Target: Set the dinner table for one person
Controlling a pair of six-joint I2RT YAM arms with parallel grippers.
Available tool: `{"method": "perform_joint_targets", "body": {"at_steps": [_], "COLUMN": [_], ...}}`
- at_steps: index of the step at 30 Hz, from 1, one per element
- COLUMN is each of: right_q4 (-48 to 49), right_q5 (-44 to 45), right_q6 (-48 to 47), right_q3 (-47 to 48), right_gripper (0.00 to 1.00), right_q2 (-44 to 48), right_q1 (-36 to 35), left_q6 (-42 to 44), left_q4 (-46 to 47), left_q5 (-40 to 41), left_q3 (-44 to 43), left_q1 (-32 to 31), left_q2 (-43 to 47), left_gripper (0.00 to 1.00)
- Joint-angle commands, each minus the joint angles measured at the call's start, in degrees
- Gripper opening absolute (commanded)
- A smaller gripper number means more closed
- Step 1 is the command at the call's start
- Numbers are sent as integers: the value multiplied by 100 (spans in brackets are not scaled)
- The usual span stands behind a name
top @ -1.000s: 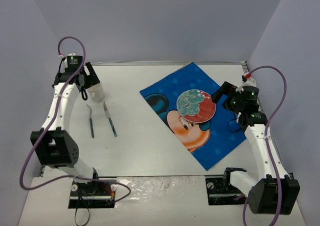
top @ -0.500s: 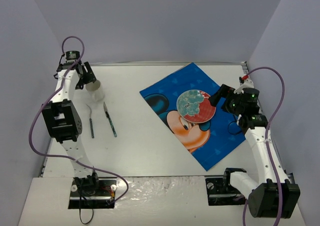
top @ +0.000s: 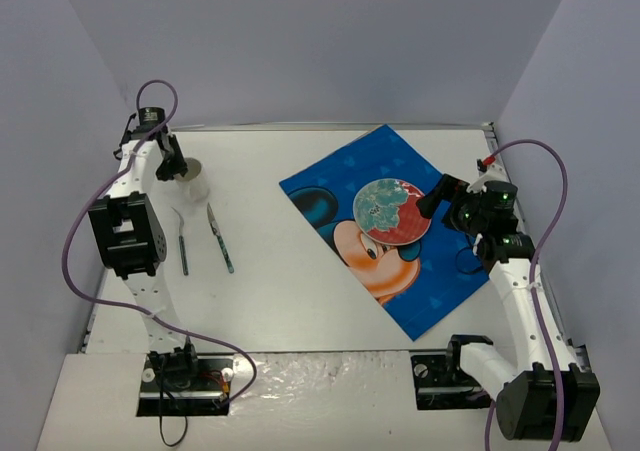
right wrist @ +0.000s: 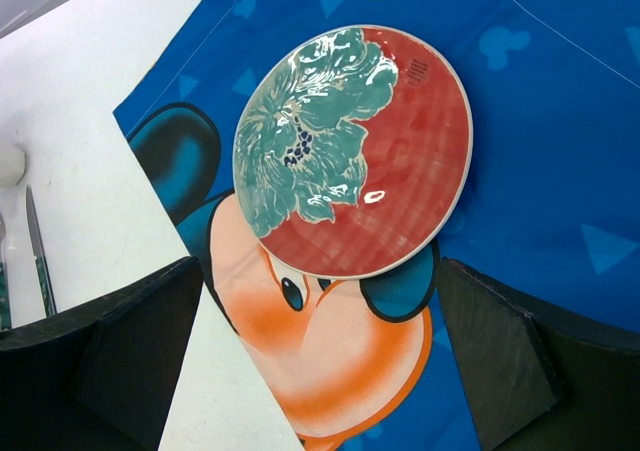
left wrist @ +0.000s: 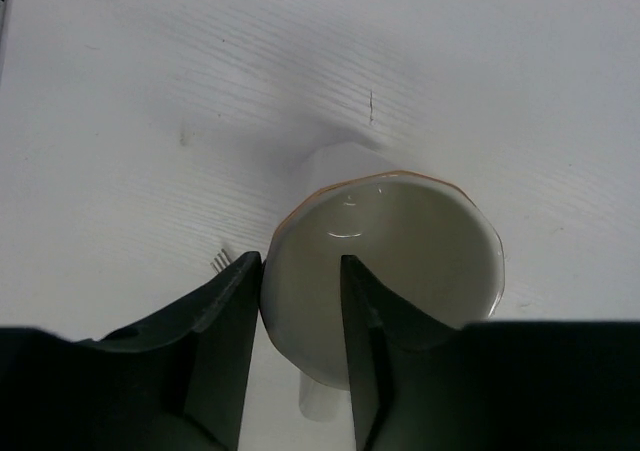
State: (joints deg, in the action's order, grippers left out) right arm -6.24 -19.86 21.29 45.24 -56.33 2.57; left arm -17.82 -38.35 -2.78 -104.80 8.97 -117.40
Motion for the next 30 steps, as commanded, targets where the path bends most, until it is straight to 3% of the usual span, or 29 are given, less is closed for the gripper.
{"method": "perform_joint_targets", "body": {"at_steps": [1, 4, 13, 18, 20, 30], "right_q4": [184, 136, -111, -314, -366, -759], "right_q5": [-106, -117, -115, -123, -178, -247], "right_q6": [-10, 27, -85, -228, -250, -543], "right_q3": [-42, -79, 101, 246, 315, 787], "right_gripper": [100, 100, 100, 100, 100, 100], "right_q2": [246, 348, 580, 597, 587, 489], "right_q1": [-28, -20, -22, -28, -29, -154], "left_q6": [209, 215, 114, -61, -253, -1541], "left_q4": [275, 264, -123, -756, -784, -100], "left_q5": [-110, -239, -580, -222, -61, 894], "left_q3": [-67, -86, -377, -237, 212, 2037], "left_q1": [-10, -12, -481, -1548, -1951, -4461], "left_q2": [218, 282, 1256, 1905, 2235, 3154], "left_gripper": [18, 0, 0, 0, 0, 0]}}
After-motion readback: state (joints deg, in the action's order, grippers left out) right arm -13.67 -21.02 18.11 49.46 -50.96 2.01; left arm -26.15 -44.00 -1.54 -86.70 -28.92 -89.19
